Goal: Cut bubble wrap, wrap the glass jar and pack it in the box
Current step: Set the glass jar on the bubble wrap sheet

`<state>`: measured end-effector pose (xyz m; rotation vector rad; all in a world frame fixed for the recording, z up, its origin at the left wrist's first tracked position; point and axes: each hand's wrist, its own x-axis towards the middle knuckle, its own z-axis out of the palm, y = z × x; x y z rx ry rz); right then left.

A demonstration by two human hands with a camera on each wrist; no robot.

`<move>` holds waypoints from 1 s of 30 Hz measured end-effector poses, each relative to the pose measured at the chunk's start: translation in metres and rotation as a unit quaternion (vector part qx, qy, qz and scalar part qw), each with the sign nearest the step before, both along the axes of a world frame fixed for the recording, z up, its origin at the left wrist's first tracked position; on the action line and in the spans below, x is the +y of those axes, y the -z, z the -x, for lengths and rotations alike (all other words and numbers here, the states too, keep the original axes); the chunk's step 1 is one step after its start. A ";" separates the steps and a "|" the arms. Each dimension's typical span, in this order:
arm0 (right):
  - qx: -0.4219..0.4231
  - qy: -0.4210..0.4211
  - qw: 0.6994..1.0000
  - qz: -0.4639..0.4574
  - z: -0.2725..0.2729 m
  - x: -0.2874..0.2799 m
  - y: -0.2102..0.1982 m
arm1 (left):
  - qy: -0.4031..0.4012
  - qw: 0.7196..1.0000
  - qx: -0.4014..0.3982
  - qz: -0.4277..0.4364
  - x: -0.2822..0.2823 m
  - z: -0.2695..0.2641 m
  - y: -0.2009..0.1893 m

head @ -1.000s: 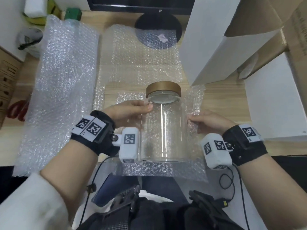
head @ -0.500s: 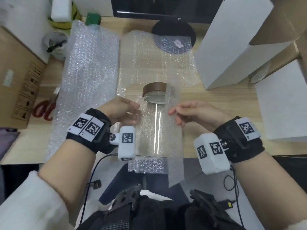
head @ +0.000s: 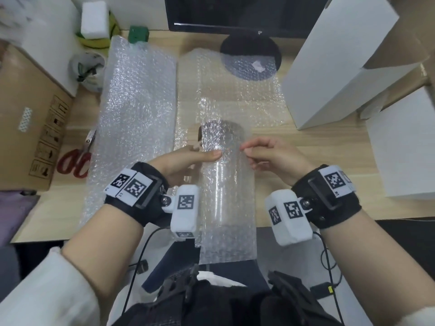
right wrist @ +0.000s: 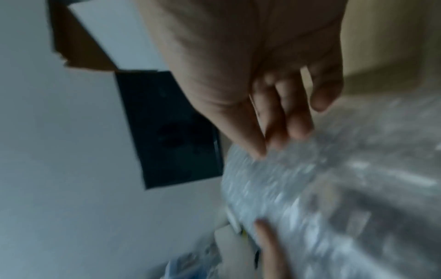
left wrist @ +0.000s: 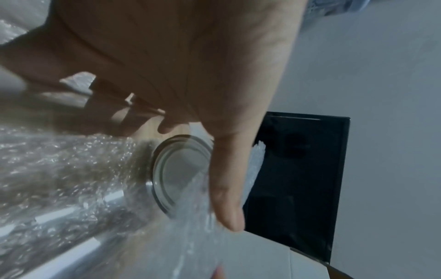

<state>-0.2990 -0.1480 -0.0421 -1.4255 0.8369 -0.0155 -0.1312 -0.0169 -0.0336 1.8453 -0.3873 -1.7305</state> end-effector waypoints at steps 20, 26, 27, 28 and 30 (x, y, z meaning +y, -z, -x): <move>-0.096 0.108 0.916 -0.374 0.001 0.017 0.029 | -0.172 0.933 0.283 0.139 0.028 -0.017 0.027; -0.169 0.100 0.915 -0.353 0.001 0.010 -0.007 | -0.182 0.842 0.461 0.213 0.022 -0.016 0.010; -0.178 0.104 0.913 -0.351 0.002 0.010 -0.013 | -0.176 0.836 0.473 0.217 0.021 -0.017 0.008; -0.186 0.108 0.917 -0.335 0.004 0.009 -0.018 | -0.187 0.858 0.422 0.227 0.022 -0.019 0.002; -0.183 0.109 0.940 -0.267 0.010 0.006 -0.029 | -0.235 0.863 0.368 0.254 0.017 -0.009 0.004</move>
